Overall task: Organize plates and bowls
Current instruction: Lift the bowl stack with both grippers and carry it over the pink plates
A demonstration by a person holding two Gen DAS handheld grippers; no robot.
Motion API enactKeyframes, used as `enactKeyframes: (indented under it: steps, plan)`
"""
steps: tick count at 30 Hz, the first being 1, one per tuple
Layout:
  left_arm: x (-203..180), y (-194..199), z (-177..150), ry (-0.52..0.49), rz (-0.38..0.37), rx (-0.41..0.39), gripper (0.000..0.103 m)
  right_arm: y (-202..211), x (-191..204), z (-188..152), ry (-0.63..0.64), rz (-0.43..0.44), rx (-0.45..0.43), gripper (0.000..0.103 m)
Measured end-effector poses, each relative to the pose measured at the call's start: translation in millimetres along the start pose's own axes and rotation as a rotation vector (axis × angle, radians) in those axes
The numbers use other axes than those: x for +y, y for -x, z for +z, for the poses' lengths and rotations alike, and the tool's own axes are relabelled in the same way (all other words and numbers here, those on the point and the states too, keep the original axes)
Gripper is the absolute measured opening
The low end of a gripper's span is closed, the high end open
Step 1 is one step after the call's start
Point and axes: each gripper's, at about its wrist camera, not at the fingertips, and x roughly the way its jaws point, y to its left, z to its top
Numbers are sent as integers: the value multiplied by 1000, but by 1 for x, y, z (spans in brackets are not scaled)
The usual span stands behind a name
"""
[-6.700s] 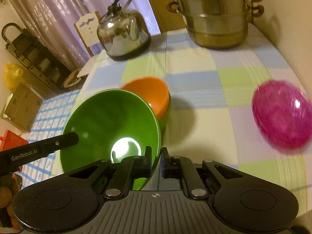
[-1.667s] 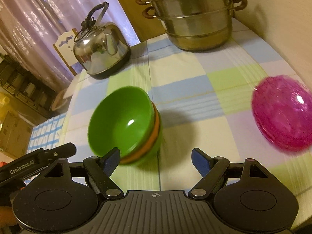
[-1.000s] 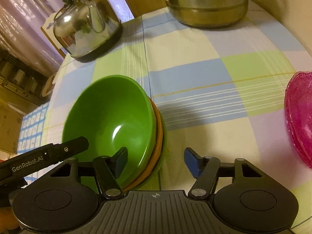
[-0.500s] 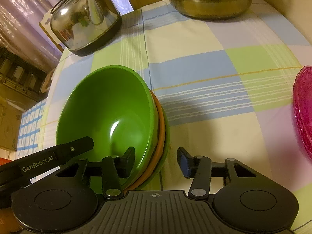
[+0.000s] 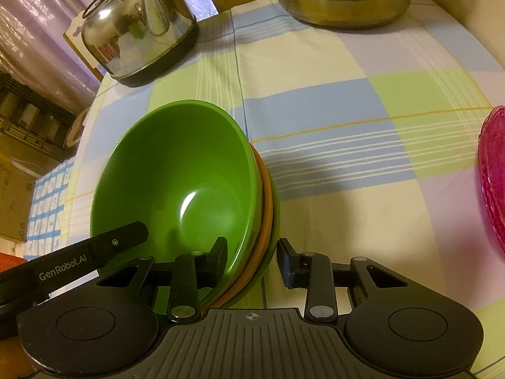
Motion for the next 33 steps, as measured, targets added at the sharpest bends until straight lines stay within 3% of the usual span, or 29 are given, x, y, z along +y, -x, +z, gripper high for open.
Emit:
enactKeyframes:
  steps: [20,33]
  plan:
    - [-20,31,-13,-30,-4,-24,21,30,-10,-12,-23,8,-34,32]
    - [-73,63,-22,-99,-37,-58,21,83,-35,-21,-55,10,-101,32]
